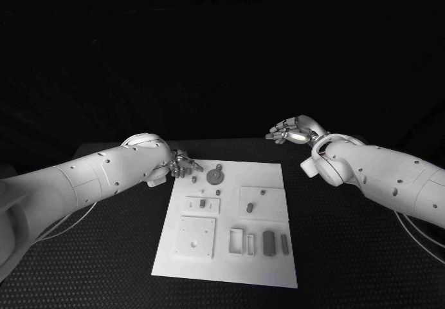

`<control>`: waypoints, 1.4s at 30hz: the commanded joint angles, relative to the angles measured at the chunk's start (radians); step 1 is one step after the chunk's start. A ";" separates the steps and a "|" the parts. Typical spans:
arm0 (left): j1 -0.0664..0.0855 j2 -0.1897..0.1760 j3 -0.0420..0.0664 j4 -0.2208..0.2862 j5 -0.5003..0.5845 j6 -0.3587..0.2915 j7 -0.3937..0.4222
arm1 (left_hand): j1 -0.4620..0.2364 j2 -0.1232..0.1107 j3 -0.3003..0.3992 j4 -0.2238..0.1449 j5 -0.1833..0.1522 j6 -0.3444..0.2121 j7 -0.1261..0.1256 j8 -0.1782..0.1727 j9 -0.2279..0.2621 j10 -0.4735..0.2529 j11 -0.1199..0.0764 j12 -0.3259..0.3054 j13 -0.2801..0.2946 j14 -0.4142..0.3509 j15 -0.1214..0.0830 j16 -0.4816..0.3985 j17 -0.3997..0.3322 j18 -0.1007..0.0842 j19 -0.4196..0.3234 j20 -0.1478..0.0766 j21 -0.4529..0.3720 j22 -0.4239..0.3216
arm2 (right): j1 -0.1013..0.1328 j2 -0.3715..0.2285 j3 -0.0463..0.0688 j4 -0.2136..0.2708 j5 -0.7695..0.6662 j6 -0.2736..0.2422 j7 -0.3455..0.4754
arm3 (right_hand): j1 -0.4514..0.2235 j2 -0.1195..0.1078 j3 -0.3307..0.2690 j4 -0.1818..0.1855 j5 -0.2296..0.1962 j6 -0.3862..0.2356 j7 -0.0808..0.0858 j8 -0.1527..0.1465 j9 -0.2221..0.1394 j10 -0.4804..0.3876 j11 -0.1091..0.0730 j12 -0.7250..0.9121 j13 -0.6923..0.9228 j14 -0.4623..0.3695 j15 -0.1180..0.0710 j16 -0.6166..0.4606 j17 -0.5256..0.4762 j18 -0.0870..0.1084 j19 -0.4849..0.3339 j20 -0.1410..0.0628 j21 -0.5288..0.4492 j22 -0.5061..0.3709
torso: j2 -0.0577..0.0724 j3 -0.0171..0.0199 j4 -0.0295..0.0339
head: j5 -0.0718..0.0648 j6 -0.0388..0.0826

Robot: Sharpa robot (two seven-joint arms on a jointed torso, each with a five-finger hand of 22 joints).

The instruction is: Assemble the parts on the task board

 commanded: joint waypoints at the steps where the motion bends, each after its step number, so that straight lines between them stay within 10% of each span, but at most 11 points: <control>1: -0.002 0.007 0.000 -0.006 -0.014 0.058 0.013 | 0.010 0.025 -0.019 -0.015 -0.004 0.014 -0.004 0.008 -0.002 0.016 -0.003 -0.006 0.002 0.011 -0.005 0.002 0.004 0.013 0.006 -0.033 -0.007 0.003 | 0.000 0.000 0.001 0.003 0.000 0.009 0.010 | 0.001 0.002 0.000 0.001 0.005 -0.003 0.015 0.006 -0.001 0.007 0.002 0.004 -0.002 -0.002 0.001 0.002 -0.001 0.004 -0.004 0.005 -0.004 0.001 | -0.002 0.0001 0.0009 | -0.001 -0.004; 42: -0.021 0.023 -0.003 -0.047 0.047 0.098 0.033 | 0.077 0.178 -0.039 -0.164 -0.002 0.029 -0.003 -0.015 -0.039 0.038 -0.002 -0.055 0.005 0.017 -0.004 -0.022 0.019 0.005 0.014 -0.034 -0.043 0.020 | 0.000 0.001 0.001 0.005 0.000 0.010 0.010 | -0.002 0.004 0.000 0.001 0.008 -0.001 0.015 0.007 -0.003 0.007 0.001 0.006 -0.006 -0.002 0.001 0.004 -0.004 0.005 -0.004 0.006 -0.005 0.003 | -0.003 0.0010 0.0011 | -0.005 -0.017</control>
